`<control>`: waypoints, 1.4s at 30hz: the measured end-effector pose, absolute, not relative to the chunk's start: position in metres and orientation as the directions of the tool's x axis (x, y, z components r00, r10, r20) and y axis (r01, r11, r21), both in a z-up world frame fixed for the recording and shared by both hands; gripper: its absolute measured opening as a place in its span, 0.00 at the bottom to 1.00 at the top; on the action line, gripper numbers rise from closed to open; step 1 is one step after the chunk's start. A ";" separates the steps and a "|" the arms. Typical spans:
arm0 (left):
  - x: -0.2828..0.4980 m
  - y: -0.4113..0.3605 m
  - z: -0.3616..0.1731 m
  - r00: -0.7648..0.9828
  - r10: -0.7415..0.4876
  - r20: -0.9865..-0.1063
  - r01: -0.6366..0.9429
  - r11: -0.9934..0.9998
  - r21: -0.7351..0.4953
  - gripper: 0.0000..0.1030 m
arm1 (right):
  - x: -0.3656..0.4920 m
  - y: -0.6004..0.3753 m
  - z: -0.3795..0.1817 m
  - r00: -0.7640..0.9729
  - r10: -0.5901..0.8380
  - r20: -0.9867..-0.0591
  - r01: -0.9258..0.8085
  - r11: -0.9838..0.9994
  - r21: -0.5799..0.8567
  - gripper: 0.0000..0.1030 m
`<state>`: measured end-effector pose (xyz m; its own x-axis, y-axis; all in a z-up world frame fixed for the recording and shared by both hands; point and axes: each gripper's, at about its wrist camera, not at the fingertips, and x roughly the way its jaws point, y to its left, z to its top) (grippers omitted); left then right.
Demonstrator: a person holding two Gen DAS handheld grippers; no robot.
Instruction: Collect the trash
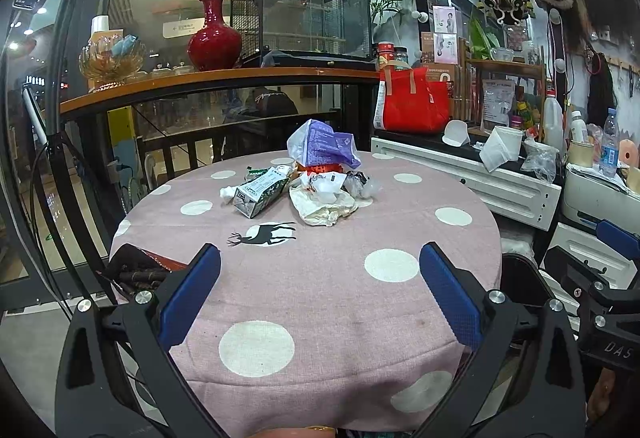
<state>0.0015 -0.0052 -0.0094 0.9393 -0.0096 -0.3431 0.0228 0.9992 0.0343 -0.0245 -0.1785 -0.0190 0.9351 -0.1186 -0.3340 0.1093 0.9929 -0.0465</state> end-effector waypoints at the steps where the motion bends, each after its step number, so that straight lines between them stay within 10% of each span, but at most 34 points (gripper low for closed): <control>1: 0.002 -0.006 -0.010 0.939 -0.010 -0.344 0.023 0.999 0.034 0.96 | -0.025 -0.179 -0.019 0.935 -0.118 -0.334 0.109 0.993 -0.046 0.95; 42: 0.004 -0.009 -0.014 0.929 -0.018 -0.369 0.030 0.999 0.026 0.95 | -0.022 -0.179 -0.021 0.933 -0.116 -0.341 0.109 0.993 -0.041 0.95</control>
<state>0.0043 -0.0094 -0.0142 0.9291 -0.0185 -0.3694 0.0302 0.9992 0.0259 -0.0223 -0.1793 -0.0214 0.9329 -0.1162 -0.3408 0.1086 0.9932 -0.0414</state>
